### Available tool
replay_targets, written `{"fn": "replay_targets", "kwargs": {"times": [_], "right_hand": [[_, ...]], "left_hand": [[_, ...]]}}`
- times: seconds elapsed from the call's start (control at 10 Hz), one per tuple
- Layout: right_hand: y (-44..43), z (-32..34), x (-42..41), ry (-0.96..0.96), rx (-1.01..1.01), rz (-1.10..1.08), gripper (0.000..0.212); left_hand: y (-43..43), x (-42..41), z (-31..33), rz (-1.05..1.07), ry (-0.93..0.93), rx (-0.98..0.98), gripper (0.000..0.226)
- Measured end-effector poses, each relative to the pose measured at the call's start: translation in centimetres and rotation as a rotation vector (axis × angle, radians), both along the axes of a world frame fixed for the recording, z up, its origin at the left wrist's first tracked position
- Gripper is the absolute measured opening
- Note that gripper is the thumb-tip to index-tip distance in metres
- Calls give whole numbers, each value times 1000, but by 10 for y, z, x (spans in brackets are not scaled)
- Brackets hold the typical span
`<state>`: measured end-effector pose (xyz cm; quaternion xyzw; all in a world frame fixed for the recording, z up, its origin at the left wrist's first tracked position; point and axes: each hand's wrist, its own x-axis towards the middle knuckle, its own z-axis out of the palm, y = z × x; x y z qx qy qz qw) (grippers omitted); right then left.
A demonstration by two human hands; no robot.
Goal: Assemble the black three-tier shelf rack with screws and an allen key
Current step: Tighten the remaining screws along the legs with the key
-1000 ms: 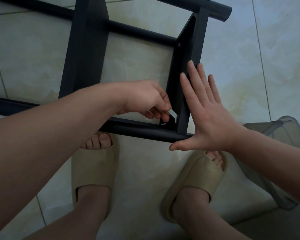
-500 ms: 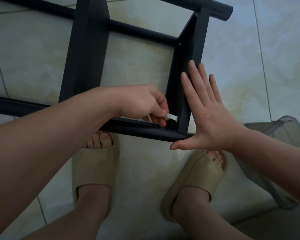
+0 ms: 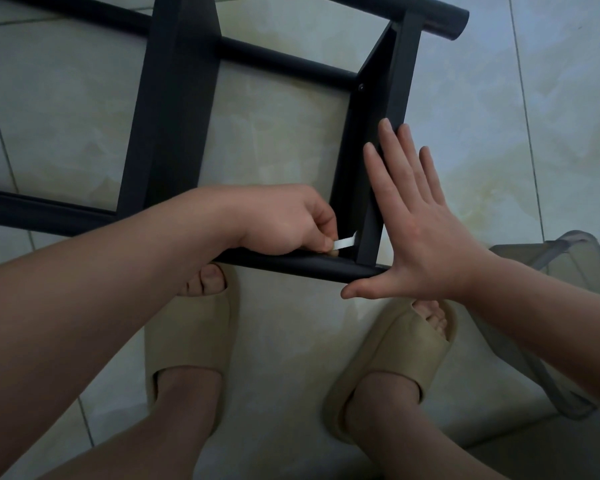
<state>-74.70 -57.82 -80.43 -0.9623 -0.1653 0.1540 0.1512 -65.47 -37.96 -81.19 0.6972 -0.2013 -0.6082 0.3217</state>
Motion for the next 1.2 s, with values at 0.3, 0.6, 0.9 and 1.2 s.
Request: {"fn": "replay_targets", "kwargs": {"times": [0.3,0.6,0.9,1.2], "right_hand": [[0,-1,0,-11,10,-2,140],[-1,-1,0,-15,21,-1,139],[-1,-1,0,-14,27,-3,140],[-1,-2,0,-13,29,-4,140]], "left_hand": [[3,11,2,14,-63,-12,10],[-7,15,6,163,-55,-55,10],[-13,4,4,528,338,-131,11],[-12,0,-1,609,373,-171,27]]}}
